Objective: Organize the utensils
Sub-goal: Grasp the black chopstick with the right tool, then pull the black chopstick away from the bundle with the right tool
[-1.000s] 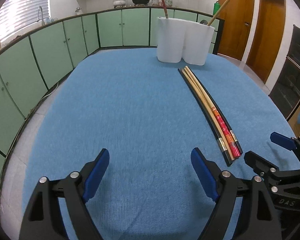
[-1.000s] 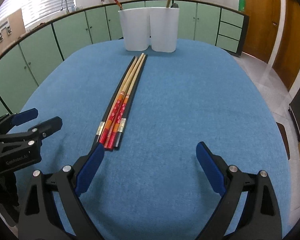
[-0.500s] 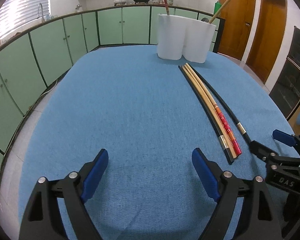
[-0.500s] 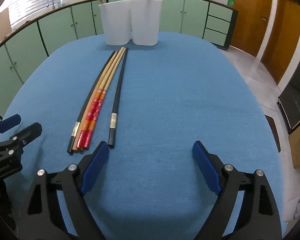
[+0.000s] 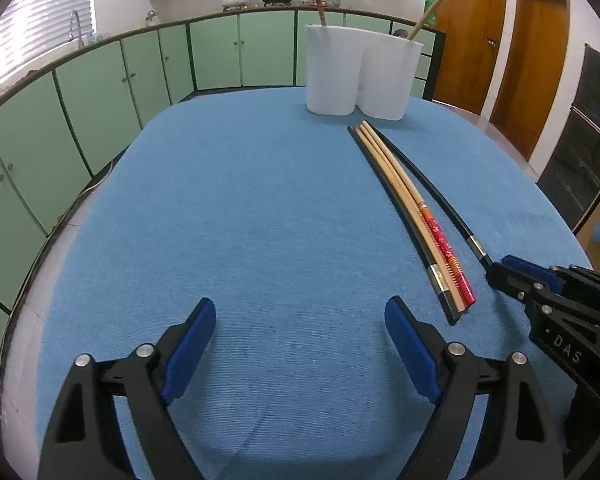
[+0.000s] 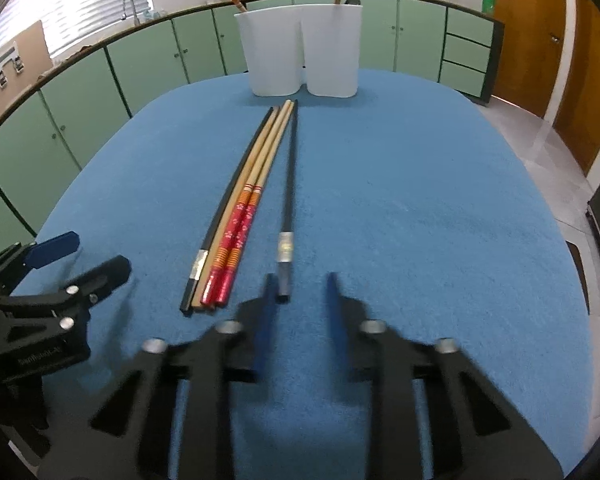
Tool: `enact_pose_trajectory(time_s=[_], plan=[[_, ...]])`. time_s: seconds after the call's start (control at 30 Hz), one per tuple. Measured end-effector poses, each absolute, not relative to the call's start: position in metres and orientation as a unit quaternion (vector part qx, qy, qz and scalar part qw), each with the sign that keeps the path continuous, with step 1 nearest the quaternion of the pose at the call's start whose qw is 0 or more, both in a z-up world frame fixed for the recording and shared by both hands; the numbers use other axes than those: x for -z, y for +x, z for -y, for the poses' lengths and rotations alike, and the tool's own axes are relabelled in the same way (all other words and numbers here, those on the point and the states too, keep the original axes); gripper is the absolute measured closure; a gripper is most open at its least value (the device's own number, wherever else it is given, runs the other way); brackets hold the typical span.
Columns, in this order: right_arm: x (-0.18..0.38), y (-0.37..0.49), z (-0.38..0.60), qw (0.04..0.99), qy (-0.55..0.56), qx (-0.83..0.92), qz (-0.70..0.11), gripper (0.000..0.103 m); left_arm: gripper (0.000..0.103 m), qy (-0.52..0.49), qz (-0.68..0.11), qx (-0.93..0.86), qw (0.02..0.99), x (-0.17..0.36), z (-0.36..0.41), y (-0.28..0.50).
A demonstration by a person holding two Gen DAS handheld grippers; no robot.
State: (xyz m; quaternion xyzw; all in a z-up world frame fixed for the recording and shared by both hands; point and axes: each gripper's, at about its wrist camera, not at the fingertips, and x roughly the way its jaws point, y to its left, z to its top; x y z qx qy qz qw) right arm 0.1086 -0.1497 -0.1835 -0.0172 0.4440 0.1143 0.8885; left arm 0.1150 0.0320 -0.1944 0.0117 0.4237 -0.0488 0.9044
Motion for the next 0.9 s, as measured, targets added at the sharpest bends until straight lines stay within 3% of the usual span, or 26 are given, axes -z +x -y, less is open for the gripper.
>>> enact_pose_trajectory(time_s=[0.9], plan=[[0.185, 0.105, 0.194, 0.892, 0.025, -0.084, -0.443, 0.097, 0.014, 0.041, -0.443, 0.069, 0.893, 0.202, 0.012, 0.110]])
